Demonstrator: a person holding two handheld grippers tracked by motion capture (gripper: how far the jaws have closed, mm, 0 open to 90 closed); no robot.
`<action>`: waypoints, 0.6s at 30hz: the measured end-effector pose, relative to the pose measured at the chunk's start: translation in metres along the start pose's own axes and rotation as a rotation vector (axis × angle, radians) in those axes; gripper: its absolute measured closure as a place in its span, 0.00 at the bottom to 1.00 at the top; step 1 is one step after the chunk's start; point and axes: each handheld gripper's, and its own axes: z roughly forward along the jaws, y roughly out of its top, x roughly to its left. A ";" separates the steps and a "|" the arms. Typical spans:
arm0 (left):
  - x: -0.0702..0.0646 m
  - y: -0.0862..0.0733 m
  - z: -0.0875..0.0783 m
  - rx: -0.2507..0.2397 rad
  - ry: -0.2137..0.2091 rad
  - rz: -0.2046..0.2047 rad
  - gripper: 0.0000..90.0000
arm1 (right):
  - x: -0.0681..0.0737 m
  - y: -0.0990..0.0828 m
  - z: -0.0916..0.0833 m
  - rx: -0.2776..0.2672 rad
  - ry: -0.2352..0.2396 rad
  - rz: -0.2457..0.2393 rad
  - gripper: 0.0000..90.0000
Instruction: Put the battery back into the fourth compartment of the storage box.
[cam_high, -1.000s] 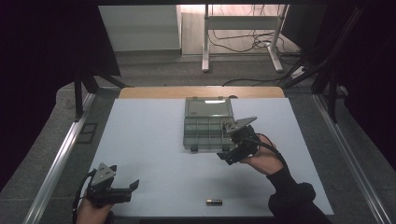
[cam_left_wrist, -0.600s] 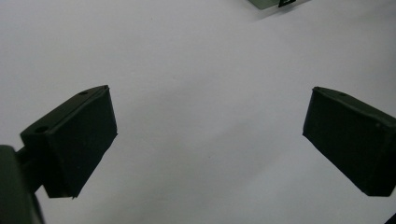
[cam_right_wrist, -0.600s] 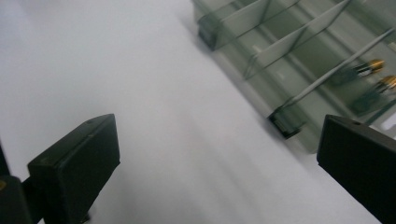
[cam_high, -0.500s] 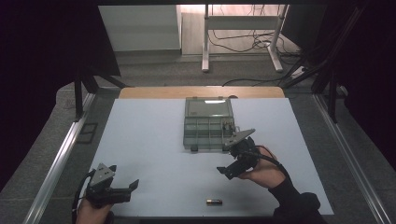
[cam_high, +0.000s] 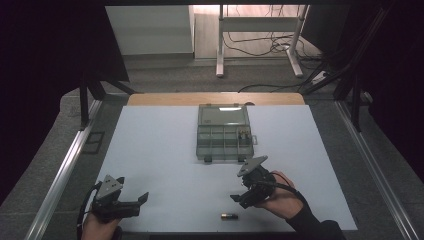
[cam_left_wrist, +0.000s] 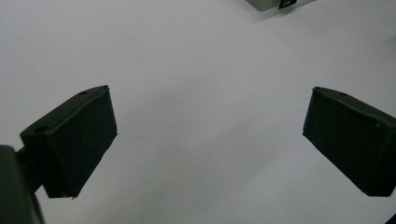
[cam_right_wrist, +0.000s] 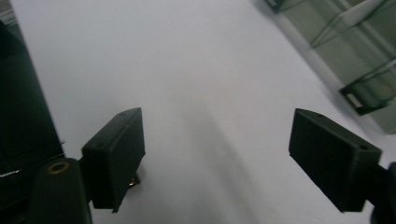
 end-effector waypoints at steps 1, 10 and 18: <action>0.000 0.000 0.000 0.000 0.000 0.000 0.04 | 0.000 0.000 0.000 0.000 0.000 0.000 0.21; 0.000 0.000 0.000 -0.002 0.001 0.001 0.04 | 0.023 -0.008 0.014 0.052 0.069 -0.057 0.42; 0.000 0.000 0.000 -0.001 0.001 0.002 0.04 | 0.041 -0.010 0.026 0.111 0.133 -0.137 0.59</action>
